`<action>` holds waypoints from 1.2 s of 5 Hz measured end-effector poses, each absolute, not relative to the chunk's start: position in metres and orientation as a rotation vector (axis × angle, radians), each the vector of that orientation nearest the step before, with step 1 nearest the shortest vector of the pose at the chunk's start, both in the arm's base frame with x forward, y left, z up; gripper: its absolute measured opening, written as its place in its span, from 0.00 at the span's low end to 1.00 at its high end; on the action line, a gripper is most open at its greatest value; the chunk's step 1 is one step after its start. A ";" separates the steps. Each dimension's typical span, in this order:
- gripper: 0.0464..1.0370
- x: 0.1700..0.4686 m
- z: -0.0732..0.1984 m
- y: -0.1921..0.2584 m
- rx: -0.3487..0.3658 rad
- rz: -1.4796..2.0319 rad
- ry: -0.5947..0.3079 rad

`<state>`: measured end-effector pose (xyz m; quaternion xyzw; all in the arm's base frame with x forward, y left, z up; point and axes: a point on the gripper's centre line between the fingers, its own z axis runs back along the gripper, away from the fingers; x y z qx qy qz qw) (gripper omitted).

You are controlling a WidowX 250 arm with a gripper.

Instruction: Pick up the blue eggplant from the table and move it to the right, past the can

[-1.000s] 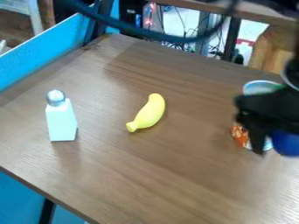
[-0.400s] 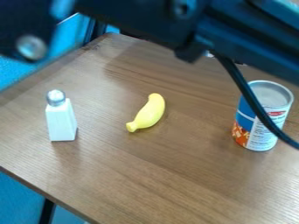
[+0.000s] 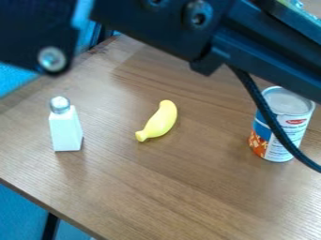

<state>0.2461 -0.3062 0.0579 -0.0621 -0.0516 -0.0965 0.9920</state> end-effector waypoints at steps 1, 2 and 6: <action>0.87 0.245 0.057 -0.295 -0.090 -0.155 -0.066; 0.97 0.244 0.060 -0.287 -0.068 -0.090 -0.058; 0.97 0.252 0.132 -0.270 -0.105 -0.106 -0.176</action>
